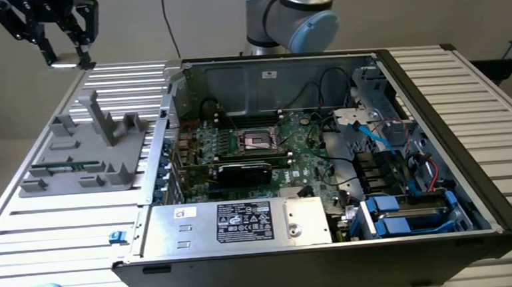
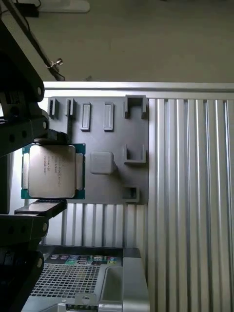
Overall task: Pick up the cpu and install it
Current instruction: 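Pick up the cpu and move it towards the insertion slot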
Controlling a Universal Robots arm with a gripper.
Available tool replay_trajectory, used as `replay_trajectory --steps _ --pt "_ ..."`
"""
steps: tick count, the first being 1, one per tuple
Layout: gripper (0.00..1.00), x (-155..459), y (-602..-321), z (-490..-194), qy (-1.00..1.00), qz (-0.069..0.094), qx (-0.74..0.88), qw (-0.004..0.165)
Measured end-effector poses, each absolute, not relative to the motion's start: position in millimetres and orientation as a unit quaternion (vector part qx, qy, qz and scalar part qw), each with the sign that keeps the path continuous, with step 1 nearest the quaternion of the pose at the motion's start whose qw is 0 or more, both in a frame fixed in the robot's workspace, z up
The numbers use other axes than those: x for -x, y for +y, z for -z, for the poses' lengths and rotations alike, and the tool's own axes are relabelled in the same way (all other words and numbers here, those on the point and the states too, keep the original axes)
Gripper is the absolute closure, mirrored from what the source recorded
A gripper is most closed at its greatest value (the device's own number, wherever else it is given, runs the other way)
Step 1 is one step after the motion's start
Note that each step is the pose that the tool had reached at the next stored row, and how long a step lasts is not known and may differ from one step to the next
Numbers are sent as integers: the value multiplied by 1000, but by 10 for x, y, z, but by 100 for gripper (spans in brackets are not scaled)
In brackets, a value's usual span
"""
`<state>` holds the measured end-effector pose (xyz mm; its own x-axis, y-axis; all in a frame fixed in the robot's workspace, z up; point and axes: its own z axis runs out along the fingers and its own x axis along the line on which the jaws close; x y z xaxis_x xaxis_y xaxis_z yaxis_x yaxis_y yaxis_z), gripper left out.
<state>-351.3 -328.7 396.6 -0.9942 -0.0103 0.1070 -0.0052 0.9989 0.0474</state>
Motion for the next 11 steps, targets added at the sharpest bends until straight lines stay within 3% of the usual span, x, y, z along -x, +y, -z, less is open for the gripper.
replay_trajectory --steps 11 --pt "44 3332 -3287 -3966 -998 23 -4 54"
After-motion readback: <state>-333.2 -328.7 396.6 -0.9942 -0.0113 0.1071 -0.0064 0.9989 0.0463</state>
